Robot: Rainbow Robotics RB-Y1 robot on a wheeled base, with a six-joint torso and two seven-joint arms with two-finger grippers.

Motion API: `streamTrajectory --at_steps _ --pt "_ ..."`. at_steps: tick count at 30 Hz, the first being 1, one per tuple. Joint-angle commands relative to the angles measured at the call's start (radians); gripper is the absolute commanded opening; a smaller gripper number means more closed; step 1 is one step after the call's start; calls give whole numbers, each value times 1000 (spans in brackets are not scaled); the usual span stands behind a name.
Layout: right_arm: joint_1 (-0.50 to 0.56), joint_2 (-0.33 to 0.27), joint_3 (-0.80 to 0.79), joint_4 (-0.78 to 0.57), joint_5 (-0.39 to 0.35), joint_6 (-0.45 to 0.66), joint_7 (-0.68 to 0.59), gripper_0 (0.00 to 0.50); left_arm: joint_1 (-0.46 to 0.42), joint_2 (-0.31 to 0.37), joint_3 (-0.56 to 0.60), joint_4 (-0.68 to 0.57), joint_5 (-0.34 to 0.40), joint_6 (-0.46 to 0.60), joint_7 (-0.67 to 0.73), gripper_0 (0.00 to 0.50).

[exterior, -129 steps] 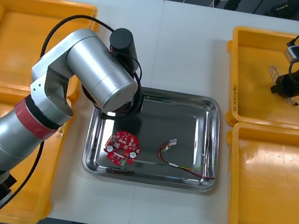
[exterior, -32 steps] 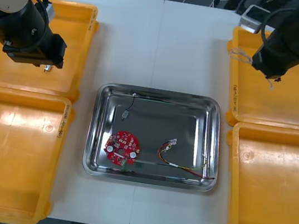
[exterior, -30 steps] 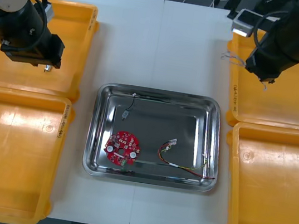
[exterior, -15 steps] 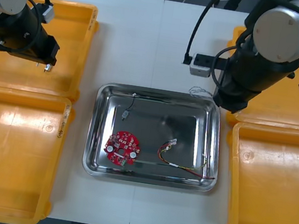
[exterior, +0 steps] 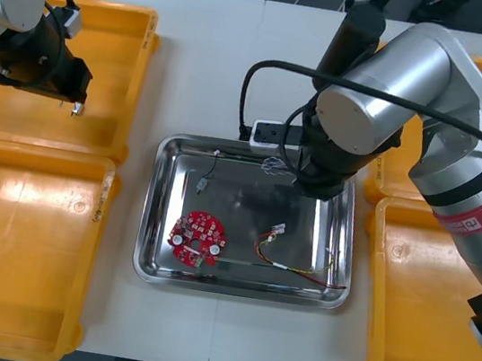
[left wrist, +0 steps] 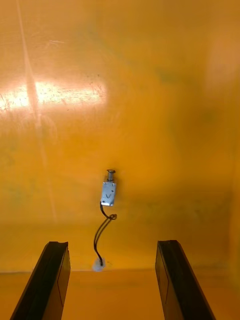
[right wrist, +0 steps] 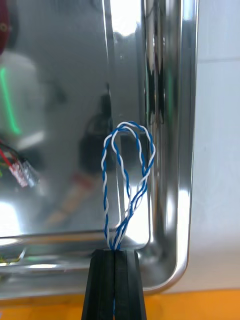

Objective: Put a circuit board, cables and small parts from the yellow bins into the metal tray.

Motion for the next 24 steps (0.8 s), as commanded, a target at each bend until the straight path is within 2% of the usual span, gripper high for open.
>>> streamTrajectory --at_steps 1,6,11,18,24 --pt "18 17 43 22 15 -79 -9 0 -54 40 26 43 -14 -60 -169 500" --pt "34 17 50 50 25 -139 0 0 -54 36 11 69 -12 -91 -167 500" --pt "54 19 90 56 92 -181 1 0 -54 31 -20 111 5 -152 -153 500" --pt "71 17 102 98 87 -238 3 0 -54 17 -46 165 12 -226 -146 500" --pt "82 19 102 98 83 -258 -2 0 -54 14 -67 172 20 -227 -135 500"
